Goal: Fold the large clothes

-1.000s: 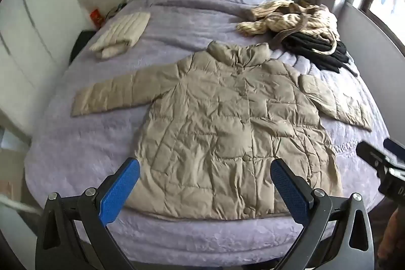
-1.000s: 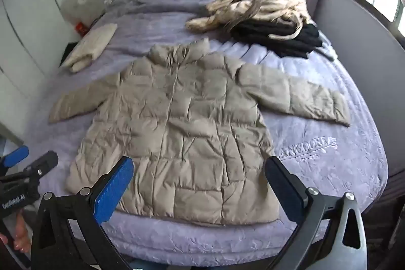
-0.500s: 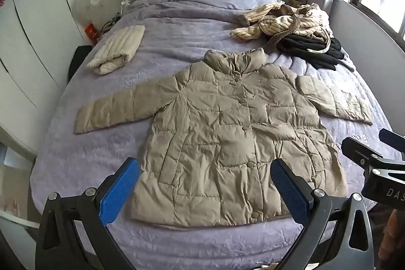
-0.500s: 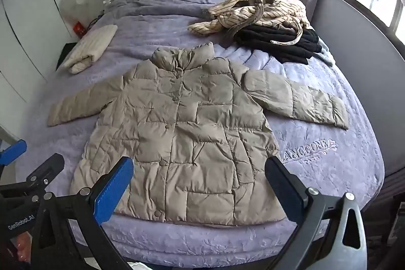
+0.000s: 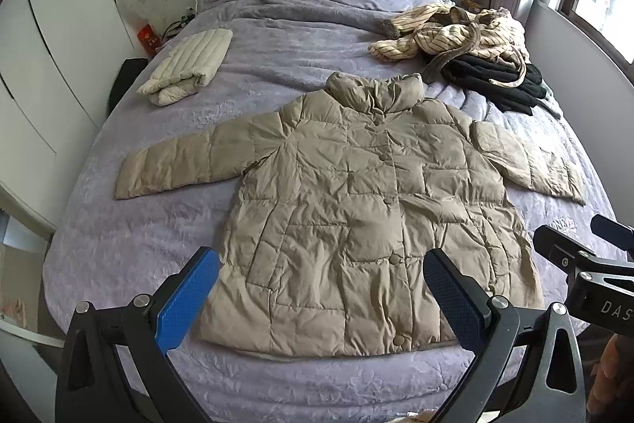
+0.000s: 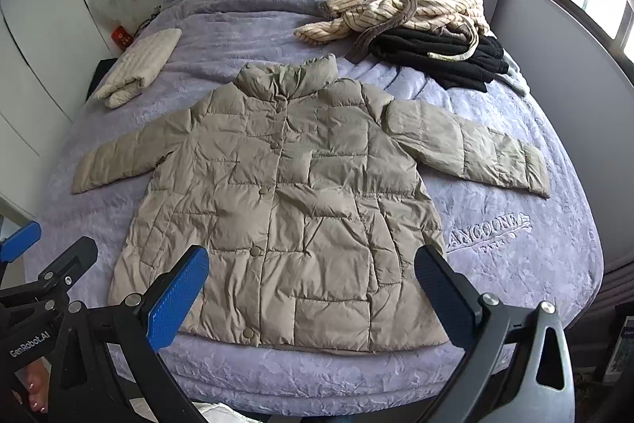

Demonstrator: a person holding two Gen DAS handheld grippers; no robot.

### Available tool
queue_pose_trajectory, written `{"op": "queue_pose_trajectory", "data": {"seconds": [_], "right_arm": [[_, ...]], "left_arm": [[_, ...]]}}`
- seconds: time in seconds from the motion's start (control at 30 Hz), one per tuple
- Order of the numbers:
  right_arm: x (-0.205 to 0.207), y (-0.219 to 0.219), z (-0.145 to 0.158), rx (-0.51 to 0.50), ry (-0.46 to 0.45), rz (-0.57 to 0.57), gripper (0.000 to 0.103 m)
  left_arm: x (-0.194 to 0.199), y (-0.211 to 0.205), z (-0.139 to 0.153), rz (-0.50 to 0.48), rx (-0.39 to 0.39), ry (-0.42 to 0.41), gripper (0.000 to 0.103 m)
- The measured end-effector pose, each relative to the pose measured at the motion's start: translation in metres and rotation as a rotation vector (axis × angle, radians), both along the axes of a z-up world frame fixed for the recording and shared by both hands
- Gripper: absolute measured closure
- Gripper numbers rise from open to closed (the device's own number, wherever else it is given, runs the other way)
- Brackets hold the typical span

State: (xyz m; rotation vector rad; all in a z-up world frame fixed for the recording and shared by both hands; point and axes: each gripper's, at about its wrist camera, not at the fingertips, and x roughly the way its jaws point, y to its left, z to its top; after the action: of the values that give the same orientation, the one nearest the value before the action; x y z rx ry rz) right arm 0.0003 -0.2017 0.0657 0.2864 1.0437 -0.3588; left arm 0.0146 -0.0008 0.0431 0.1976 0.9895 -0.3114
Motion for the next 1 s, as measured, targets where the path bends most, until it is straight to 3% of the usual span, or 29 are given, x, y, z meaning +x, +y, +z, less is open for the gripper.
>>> {"op": "queue_pose_trajectory", "data": {"seconds": [1.0], "right_arm": [[0.0027,-0.0005,-0.0017,0.002,0.003,-0.001,0.000]], "left_arm": [[0.0034,0.0008,-0.0017,-0.001,0.002,0.003,0.000]]}}
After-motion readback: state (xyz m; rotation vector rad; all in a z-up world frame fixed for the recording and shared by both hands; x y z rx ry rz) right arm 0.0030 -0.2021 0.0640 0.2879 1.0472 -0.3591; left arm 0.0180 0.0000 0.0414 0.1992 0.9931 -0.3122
